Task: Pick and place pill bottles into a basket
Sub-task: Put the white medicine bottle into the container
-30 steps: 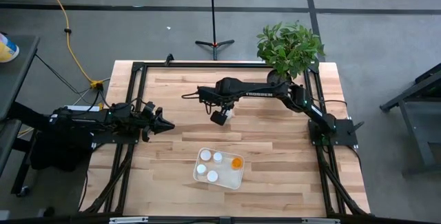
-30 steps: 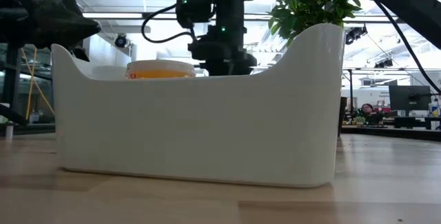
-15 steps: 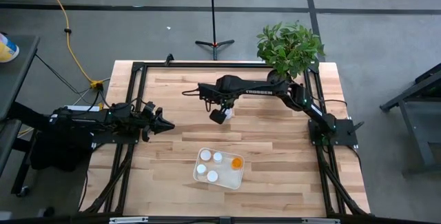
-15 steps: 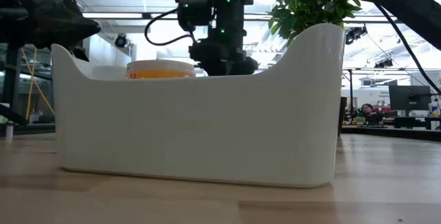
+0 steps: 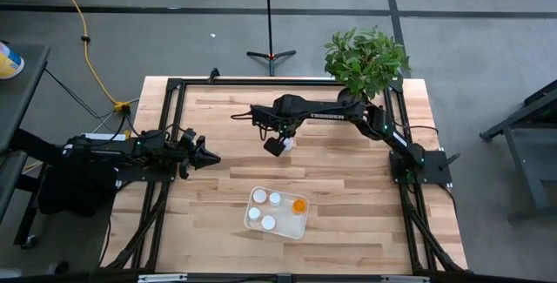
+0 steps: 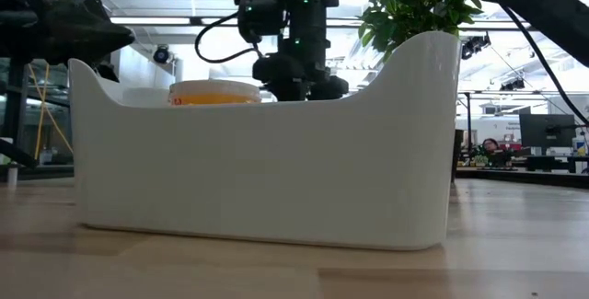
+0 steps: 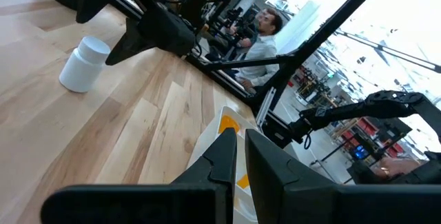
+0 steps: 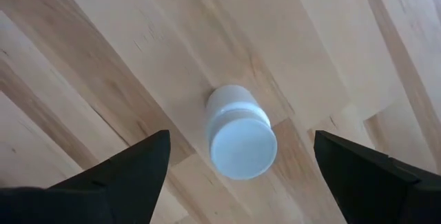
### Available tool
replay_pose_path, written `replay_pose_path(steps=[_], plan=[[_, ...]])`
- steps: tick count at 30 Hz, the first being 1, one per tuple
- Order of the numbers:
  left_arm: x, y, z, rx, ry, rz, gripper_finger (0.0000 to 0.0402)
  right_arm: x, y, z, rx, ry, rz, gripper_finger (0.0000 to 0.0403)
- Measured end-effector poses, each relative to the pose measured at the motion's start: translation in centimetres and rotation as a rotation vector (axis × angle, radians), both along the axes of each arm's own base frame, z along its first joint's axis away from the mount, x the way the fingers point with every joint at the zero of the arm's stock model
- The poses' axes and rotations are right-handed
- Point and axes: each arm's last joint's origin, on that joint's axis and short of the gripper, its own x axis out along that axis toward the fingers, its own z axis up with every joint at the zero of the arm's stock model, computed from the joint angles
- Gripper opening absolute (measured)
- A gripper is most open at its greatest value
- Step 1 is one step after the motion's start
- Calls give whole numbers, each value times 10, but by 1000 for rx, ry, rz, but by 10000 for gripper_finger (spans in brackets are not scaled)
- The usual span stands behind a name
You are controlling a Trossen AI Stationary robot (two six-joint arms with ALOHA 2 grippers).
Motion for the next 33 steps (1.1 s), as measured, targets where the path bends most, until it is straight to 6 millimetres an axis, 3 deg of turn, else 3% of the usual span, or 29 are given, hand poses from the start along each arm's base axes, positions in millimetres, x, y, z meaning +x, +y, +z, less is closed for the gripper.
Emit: replay_pose_path(steps=[27,33], plan=[[0,0,0,8,-1,0,67,-1,0,-1,25,4,-102,347],[0,0,0,8,-1,0,67,4,2,-24,74,63,-96,348]])
